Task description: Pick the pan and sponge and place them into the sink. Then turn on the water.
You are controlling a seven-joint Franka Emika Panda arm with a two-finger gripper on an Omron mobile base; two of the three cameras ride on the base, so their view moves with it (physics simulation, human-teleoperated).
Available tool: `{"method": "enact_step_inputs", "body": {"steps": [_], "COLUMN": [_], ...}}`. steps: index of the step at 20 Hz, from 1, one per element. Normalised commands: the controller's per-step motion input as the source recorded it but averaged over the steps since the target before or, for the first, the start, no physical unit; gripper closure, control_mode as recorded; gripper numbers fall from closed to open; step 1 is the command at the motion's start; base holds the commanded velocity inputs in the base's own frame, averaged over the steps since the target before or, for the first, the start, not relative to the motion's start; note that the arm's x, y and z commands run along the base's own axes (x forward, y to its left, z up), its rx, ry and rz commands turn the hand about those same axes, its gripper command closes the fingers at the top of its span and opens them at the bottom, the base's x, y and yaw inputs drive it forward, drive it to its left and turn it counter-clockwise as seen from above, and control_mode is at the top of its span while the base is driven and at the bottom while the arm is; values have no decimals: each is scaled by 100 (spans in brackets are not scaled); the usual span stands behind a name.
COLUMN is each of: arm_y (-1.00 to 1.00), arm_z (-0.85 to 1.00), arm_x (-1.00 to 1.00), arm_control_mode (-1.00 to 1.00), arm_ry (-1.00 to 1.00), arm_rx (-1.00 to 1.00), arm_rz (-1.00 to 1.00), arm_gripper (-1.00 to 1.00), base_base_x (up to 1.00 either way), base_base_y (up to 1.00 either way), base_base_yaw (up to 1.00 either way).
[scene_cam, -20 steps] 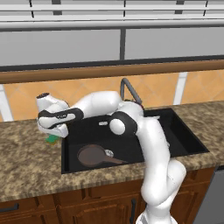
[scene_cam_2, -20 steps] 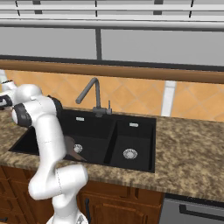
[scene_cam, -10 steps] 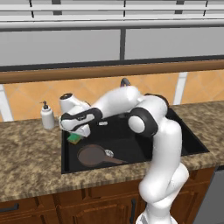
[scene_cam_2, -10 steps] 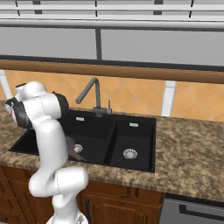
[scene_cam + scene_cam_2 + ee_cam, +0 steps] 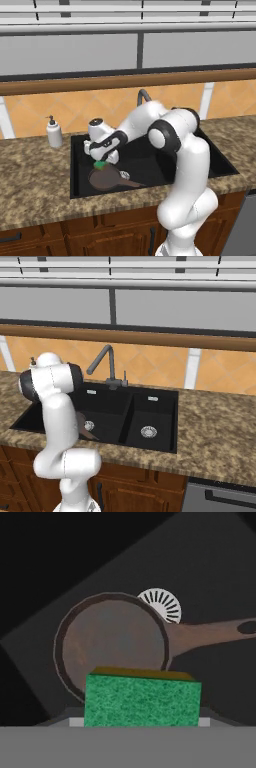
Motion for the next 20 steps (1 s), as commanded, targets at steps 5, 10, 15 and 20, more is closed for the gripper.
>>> {"method": "enact_step_inputs", "body": {"steps": [5,10,15,20], "arm_y": [9,1,0,0], "arm_z": [-89,-51,-15,48], "arm_x": [23,2,0,0], "arm_control_mode": [-100,-100,-100,-100], "arm_ry": [-1,-4,-2,0], "arm_rx": [-11,-8,-1,1], "arm_rz": [1,0,0,0], "arm_gripper": [100,100,-100,-100], "base_base_x": [0,0,0,0], "base_base_y": [0,0,0,0], "base_base_yaw": [0,0,0,0]}}
